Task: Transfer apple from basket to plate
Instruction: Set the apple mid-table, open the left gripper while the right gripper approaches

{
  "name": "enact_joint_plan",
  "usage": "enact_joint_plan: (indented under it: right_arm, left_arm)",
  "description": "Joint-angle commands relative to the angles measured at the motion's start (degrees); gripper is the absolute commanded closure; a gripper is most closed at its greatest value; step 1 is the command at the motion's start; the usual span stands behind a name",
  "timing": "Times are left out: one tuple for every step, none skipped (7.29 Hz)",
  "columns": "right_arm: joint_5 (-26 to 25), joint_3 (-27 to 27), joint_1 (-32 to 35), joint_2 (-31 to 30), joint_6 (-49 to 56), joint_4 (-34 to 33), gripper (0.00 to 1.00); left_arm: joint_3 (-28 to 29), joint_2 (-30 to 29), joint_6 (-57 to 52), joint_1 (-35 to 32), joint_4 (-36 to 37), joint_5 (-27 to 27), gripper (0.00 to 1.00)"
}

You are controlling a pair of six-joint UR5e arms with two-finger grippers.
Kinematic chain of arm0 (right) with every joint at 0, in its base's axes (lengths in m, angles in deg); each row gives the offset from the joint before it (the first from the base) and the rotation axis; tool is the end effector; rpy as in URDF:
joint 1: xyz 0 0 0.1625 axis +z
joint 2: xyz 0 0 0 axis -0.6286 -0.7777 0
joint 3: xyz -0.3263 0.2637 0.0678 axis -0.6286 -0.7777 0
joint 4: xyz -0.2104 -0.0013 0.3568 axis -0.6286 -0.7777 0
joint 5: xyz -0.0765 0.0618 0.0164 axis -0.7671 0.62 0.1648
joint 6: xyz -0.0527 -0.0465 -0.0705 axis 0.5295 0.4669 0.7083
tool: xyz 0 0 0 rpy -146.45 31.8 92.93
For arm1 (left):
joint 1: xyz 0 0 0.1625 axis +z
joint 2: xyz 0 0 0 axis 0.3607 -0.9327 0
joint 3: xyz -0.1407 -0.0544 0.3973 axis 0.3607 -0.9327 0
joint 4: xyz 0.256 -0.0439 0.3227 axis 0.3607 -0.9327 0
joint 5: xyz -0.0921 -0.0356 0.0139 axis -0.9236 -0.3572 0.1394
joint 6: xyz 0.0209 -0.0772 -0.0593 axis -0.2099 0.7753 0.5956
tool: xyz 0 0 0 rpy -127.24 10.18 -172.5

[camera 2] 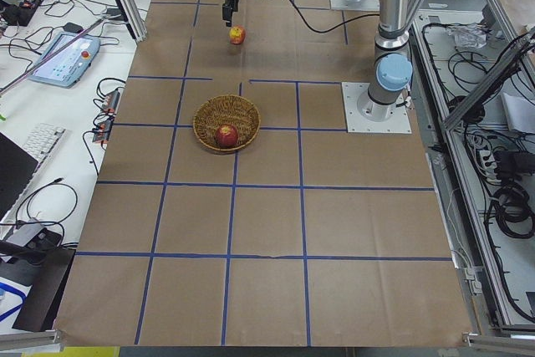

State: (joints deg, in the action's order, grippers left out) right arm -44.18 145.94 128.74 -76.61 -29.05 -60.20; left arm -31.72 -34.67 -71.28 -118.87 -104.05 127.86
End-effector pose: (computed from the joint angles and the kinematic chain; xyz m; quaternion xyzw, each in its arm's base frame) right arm 0.1313 -0.5233 0.4610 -0.0091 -1.0000 0.0031 0.0007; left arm -0.2098 -0.5662 0.4032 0.1019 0.9947 -0.0138 0.0073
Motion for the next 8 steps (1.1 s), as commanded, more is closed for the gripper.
enact_joint_plan:
  right_arm:
    - [0.60,-0.26,2.65,2.19,-1.52,-4.87,0.00]
    - [0.52,-0.44,7.72,4.91,-6.58,-8.66,0.00]
    - [0.61,-0.53,12.12,8.24,-12.03,-13.31,0.00]
    - [0.52,-0.53,15.90,12.01,-16.35,-18.49,0.00]
    - [0.09,-0.53,18.55,16.23,-19.09,-23.68,0.00]
    - [-0.18,-0.35,19.97,19.40,-19.55,-27.47,0.00]
    - [0.17,0.08,20.25,22.39,-19.55,-30.38,0.00]
    - [0.60,0.09,20.42,25.38,-19.55,-33.37,0.00]
  left_arm:
    - [-0.14,9.02,-6.38,9.10,-8.07,0.00,0.01]
    - [-0.22,11.06,-6.47,10.27,-9.74,-0.52,0.01]
    - [-0.57,12.64,-6.39,9.93,-10.11,-0.35,0.01]
    - [-0.84,13.27,-6.39,9.84,-11.07,-0.53,0.01]
    - [-2.32,12.06,-6.47,9.84,-11.08,-0.79,0.01]
    - [-3.81,13.26,-6.56,9.84,-10.99,-0.62,0.01]
    - [-3.39,12.32,-6.56,9.66,-10.81,-0.96,0.01]
    - [-3.56,11.87,-6.65,8.53,-10.64,-0.71,0.01]
